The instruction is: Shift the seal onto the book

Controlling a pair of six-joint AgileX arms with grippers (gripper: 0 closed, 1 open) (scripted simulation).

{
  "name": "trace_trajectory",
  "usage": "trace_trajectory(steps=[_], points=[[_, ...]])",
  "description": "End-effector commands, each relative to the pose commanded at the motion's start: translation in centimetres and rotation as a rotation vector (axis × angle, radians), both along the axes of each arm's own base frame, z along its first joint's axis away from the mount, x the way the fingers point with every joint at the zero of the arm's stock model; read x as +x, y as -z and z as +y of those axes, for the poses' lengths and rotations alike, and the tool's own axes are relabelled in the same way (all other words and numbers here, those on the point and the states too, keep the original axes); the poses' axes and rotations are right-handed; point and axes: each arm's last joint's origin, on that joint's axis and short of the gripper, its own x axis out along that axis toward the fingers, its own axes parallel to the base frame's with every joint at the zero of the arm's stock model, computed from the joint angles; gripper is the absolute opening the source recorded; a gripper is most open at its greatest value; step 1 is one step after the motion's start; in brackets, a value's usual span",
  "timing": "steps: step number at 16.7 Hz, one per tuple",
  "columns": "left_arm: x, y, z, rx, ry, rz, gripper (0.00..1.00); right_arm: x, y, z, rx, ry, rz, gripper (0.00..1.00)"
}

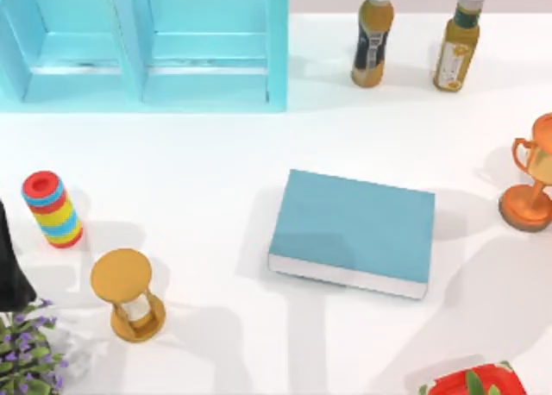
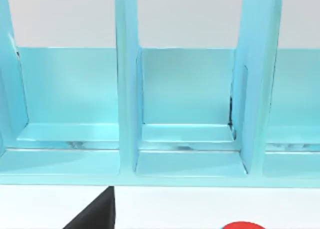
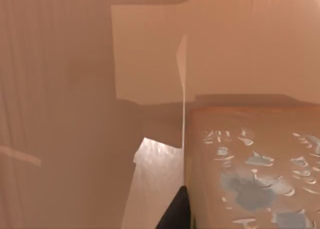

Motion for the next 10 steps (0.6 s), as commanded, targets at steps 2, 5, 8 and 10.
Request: trace_trajectory(steps=[2,5,8,10], points=[[0.0,0.0,0.0,0.0,0.0,0.0,1.0,0.0,0.0,0.0,0.0,0.0,0.0,0.0],[0.0,0.0,0.0,0.0,0.0,0.0,1.0,0.0,0.0,0.0,0.0,0.0,0.0,0.0],[0.0,0.0,0.0,0.0,0.0,0.0,1.0,0.0,0.0,0.0,0.0,0.0,0.0,0.0],[0.0,0.0,0.0,0.0,0.0,0.0,1.0,0.01,-0.08,0.01,-0.001,0.001,-0.002,0.0]])
